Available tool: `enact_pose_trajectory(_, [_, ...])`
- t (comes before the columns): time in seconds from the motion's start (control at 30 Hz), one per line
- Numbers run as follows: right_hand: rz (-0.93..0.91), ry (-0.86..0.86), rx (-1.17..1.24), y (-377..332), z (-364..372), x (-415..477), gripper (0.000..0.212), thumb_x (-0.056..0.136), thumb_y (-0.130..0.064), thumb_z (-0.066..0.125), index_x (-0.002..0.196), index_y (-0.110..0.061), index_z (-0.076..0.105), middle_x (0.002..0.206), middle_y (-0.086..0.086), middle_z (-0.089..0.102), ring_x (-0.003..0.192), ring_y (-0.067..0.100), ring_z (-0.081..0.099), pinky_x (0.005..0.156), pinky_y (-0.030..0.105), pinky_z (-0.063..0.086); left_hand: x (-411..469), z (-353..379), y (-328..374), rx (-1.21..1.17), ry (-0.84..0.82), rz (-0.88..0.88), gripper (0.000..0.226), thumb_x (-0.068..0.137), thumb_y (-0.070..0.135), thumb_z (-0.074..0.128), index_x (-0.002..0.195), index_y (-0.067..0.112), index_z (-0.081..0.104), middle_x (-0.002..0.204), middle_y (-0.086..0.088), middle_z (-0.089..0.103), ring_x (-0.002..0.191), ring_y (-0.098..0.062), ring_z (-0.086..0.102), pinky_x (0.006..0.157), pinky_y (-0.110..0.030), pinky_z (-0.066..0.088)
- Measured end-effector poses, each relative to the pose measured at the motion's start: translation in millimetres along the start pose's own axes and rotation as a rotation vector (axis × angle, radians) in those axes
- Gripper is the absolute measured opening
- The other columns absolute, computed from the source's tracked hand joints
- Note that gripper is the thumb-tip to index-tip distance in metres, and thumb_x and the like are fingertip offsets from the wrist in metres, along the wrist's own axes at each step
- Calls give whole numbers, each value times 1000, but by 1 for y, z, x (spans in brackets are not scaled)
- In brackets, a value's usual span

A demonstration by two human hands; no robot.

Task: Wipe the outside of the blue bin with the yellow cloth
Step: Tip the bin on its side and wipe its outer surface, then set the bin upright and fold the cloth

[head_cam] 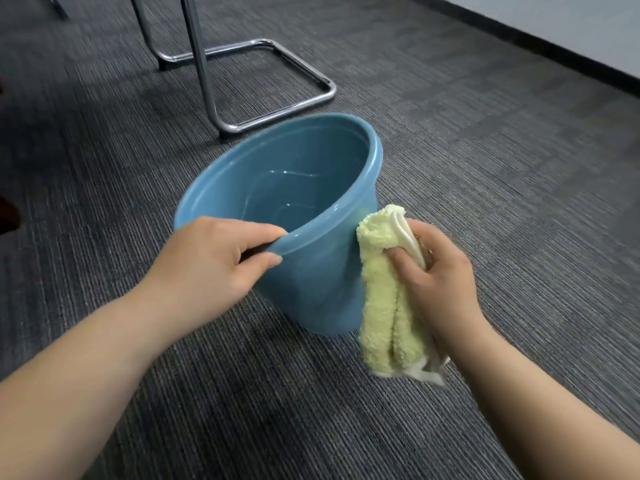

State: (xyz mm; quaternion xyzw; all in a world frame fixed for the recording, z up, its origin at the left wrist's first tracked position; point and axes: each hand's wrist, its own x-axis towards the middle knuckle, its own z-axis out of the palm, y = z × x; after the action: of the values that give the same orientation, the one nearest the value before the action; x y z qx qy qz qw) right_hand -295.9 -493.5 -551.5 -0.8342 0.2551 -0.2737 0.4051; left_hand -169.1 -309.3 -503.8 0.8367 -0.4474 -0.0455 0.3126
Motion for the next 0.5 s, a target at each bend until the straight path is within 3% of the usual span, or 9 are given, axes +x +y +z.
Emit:
enact_pose_trajectory(0.07, [4,-32,26,-2,3,0,26,76,-21,59,91,-42,56,83,-28,54,82,4,54,75,31,42,0,-3,-1,103,23,58,19,70,26,50,81,28,66,68,-2,72,69,-21,64,63,-44,52])
enact_pose_trajectory(0.17, [54,-65,43,1,4,1,31,77,-19,58,85,-48,50,82,-26,55,83,7,56,76,33,44,-1,2,-7,261,-2,116,25,71,21,51,85,12,70,67,-10,72,63,-28,66,54,-40,51])
enact_pose_trajectory(0.3, [163,-37,127,16,-3,1,22,80,-14,57,91,-34,56,80,-16,59,78,6,57,69,31,47,-1,11,-21,346,-51,66,13,80,15,58,88,10,68,73,-10,71,69,-30,66,55,-37,47])
enact_pose_trajectory(0.4, [197,-5,181,24,-11,-2,22,81,-13,57,88,-34,56,79,-12,60,75,7,59,61,23,48,-7,18,-23,355,-105,176,14,69,14,60,78,11,70,64,-5,72,57,-22,67,40,-38,51])
enact_pose_trajectory(0.43, [197,6,196,26,-14,-2,24,81,-13,58,86,-36,56,79,-11,61,73,5,60,59,22,49,-8,21,-24,324,-125,188,15,67,14,62,79,12,71,66,-3,72,58,-19,68,42,-38,53])
enact_pose_trajectory(0.5, [190,21,233,29,-21,-3,27,81,-13,58,81,-40,56,78,-10,61,66,-2,60,54,15,51,-9,26,-26,177,-161,126,17,71,12,68,87,16,72,76,5,73,70,-13,67,61,-37,55])
